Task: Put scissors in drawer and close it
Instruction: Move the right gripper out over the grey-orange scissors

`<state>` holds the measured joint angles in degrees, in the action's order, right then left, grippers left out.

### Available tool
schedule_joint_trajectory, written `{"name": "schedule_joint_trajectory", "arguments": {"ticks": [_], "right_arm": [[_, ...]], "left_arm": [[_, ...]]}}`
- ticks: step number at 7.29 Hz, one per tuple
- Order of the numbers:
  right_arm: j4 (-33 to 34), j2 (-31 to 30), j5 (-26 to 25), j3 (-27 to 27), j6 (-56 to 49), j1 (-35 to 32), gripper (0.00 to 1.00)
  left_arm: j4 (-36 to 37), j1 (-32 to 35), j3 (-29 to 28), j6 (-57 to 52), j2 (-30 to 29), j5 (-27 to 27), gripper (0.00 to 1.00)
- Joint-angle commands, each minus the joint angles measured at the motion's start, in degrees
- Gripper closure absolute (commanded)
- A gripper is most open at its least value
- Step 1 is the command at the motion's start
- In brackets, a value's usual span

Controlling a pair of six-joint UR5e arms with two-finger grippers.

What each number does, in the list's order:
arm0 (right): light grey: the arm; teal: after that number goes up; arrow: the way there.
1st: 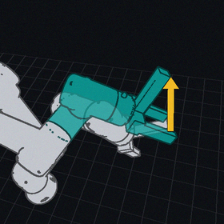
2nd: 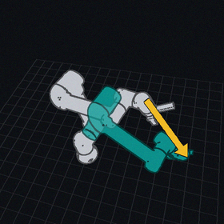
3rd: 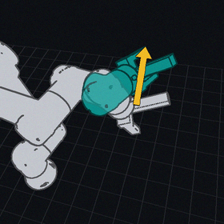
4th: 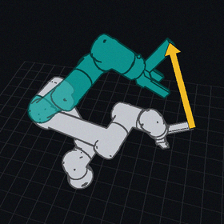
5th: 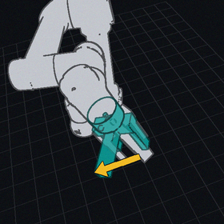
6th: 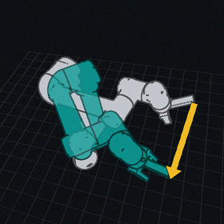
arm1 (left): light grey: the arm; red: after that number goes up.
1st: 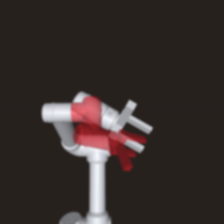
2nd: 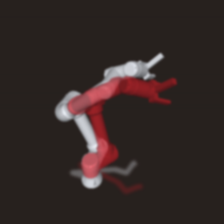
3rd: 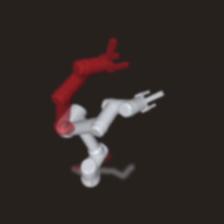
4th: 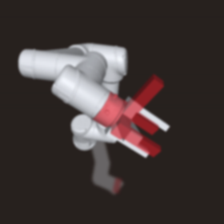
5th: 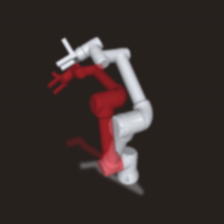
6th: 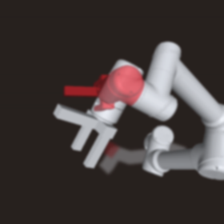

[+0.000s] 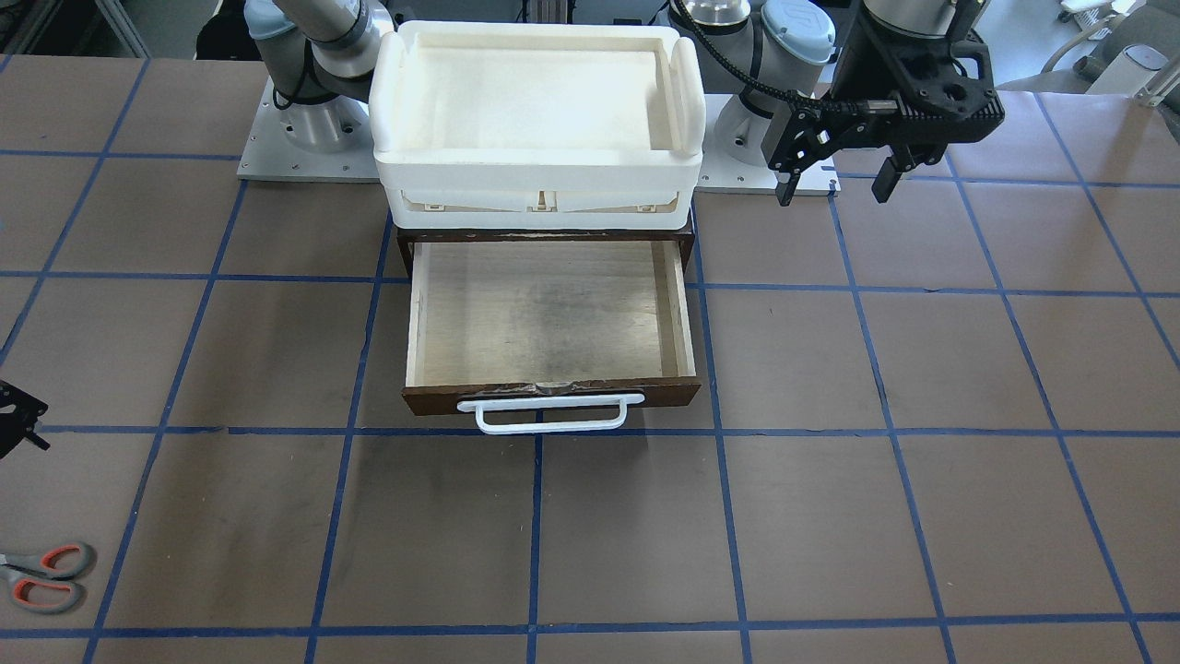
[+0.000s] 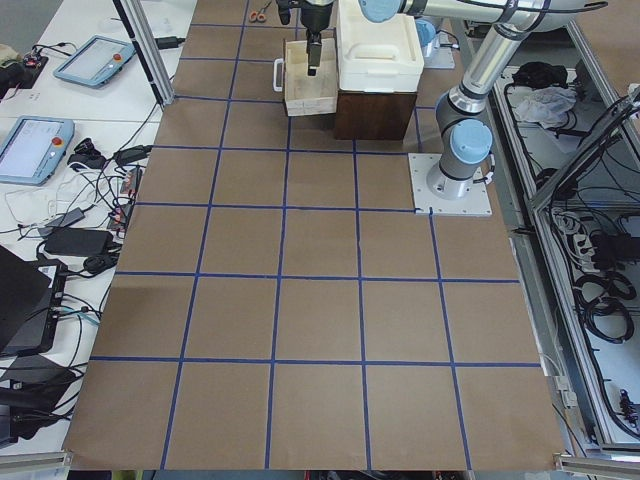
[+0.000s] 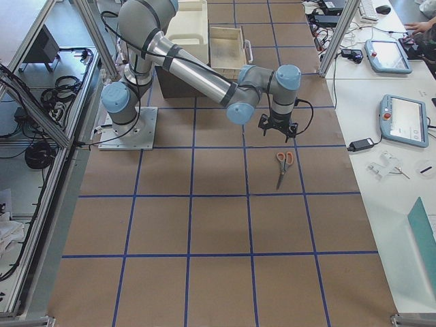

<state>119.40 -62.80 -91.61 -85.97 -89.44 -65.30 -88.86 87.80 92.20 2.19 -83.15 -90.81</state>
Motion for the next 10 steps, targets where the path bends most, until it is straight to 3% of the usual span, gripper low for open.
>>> {"name": "schedule_joint_trajectory", "arguments": {"ticks": [1,4,10], "right_arm": [[3.3,3.4,2.9,0.3,-4.1,2.1,0.0],[9.5,8.6,2.9,0.7,-6.8,3.1,0.01],[9.7,14.0,2.8,3.6,-6.1,3.2,0.04]], "left_arm": [[0.0,0.0,0.0,-0.1,0.0,0.0,0.0],[0.0,0.0,0.0,0.0,0.0,0.0,0.0],[0.0,0.0,0.0,0.0,0.0,0.0,0.0]]}}
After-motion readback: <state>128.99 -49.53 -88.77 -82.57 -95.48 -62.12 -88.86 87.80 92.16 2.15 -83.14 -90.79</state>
